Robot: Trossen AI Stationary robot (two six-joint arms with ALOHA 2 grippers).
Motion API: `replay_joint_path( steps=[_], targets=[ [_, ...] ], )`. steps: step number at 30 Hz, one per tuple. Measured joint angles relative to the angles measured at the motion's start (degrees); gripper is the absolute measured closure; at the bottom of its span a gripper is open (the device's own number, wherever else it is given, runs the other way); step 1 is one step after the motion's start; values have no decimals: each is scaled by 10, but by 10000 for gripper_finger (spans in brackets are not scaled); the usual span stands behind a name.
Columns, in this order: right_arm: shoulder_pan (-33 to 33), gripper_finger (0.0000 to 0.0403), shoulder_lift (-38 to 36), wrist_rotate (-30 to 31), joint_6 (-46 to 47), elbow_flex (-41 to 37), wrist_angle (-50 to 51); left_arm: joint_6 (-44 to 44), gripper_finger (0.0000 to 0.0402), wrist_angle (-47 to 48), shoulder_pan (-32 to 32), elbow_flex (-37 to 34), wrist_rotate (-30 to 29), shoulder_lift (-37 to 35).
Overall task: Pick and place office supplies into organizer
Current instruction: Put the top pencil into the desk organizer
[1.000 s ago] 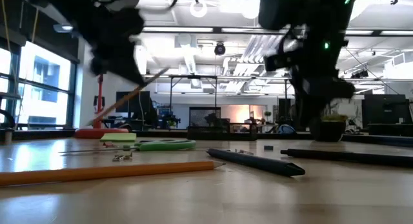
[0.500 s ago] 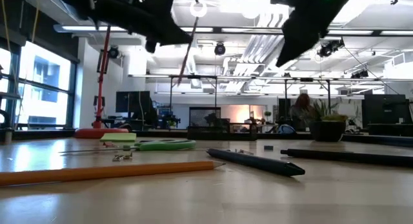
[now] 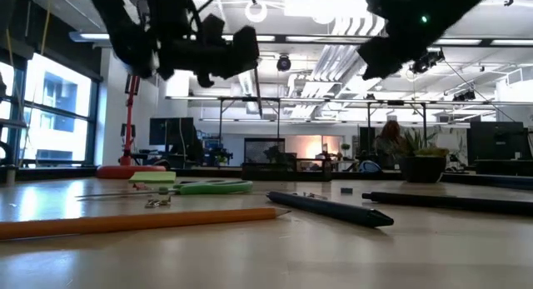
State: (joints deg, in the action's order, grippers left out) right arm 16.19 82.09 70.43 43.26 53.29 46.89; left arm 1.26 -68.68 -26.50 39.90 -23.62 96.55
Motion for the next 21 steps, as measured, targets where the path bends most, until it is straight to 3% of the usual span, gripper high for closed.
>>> replay_joint_path(
  steps=[6, 10, 15, 21],
  targets=[
    [-10, 269, -48, 45, 4, -75, -71, -36, 401, -17, -35, 52, -25, 63],
    [-20, 269, -73, 47, -43, -121, -156, -40, 401, -8, -56, 97, -26, 88],
    [-23, 269, -87, 12, -86, -158, -217, -40, 401, 96, -81, 151, -16, 95],
    [-23, 269, -87, 31, -96, -163, -220, -39, 401, 188, -107, 183, 11, 95]
  ],
)
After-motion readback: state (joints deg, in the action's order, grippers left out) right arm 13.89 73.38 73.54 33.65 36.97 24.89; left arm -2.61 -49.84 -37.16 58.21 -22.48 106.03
